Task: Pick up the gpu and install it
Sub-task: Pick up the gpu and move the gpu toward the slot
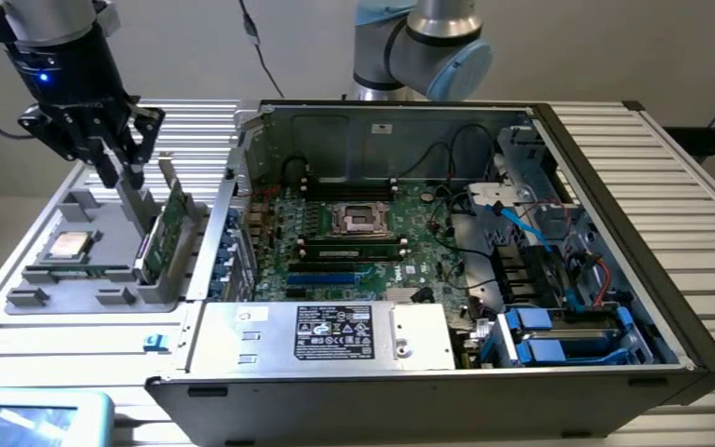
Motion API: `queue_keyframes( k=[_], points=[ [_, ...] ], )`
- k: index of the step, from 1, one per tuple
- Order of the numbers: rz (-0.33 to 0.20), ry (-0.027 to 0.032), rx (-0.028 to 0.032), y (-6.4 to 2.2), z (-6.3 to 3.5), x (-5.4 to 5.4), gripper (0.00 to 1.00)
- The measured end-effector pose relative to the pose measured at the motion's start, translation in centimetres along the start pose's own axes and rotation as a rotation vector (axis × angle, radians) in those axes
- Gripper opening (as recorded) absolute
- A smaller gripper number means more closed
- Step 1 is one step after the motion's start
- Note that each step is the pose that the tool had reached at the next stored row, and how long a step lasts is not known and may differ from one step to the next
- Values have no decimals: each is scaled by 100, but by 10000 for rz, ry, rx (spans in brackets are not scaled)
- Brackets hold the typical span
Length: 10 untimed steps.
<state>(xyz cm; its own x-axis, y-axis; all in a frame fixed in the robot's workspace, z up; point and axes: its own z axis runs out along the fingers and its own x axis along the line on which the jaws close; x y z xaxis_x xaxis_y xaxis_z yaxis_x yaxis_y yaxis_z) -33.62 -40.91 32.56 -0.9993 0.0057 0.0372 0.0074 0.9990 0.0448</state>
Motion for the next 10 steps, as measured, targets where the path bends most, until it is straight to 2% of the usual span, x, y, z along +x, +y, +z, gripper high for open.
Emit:
queue_keyframes(
  k=[5, 6, 7, 10],
  points=[
    [-32, 2, 1, -4, 91, -4, 35],
    [-36, 2, 1, -5, 109, -5, 37],
    [-42, 1, 1, -6, 129, -6, 43],
    [-56, 3, 2, -8, 181, -8, 43]
  ],
)
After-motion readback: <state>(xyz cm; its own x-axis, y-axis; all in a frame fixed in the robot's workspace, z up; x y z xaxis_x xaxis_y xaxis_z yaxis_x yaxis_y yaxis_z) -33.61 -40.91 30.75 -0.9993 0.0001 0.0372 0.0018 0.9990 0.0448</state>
